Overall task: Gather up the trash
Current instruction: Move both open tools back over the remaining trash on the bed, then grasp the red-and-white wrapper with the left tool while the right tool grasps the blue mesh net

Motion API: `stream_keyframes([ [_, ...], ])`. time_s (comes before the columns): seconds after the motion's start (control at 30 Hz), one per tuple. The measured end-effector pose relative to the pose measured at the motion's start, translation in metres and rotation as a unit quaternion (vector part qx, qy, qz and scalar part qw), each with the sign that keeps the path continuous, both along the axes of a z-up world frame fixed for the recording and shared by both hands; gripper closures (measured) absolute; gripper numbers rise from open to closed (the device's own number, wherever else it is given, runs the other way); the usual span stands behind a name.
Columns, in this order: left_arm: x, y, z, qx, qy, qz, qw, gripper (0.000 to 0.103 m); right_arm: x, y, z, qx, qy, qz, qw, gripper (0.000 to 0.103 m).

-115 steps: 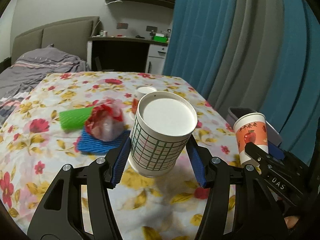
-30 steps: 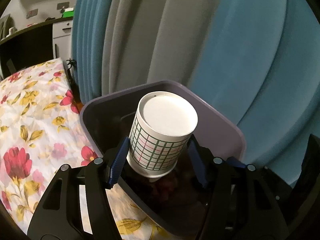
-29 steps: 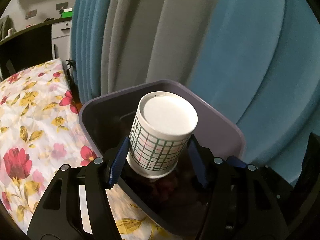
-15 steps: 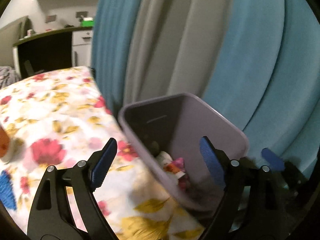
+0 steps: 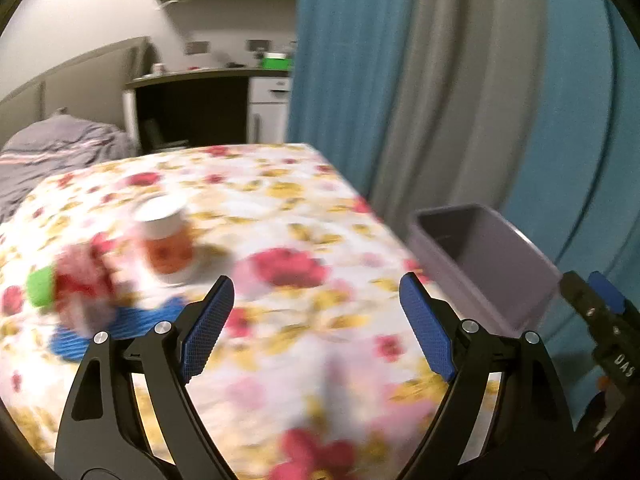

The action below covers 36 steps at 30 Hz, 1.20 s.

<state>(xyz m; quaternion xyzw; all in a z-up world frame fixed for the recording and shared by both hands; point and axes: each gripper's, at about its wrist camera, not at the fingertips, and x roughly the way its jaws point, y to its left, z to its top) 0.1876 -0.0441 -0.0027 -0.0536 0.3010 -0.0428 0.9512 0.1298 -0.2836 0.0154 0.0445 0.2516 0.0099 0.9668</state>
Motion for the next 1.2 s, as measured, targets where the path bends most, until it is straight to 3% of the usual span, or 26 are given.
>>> stream_keyframes([
  [0.37,-0.032,0.118,-0.012,0.024,0.008,0.119,0.9926,0.02,-0.002,0.091,-0.011,-0.007,0.023,0.093,0.995,0.017],
  [0.57,-0.029,0.156,-0.023,0.018,0.022,0.143,0.9894,0.02,0.002,0.127,-0.018,-0.009,0.041,0.123,0.991,0.017],
  [0.83,-0.001,0.176,-0.038,-0.007,0.033,0.145,0.9888,0.02,0.009,0.157,-0.022,-0.021,0.055,0.146,0.988,0.017],
  [1.0,0.014,0.179,-0.049,-0.017,0.05,0.132,0.9899,0.039,0.016,0.174,-0.026,-0.03,0.066,0.16,0.984,0.017],
  [1.13,0.016,0.18,-0.055,-0.019,0.052,0.124,0.9908,0.048,0.021,0.19,-0.03,-0.042,0.074,0.173,0.981,0.017],
  [1.2,0.014,0.181,-0.055,-0.021,0.047,0.123,0.9911,0.064,0.023,0.198,-0.032,-0.046,0.077,0.181,0.979,0.017],
])
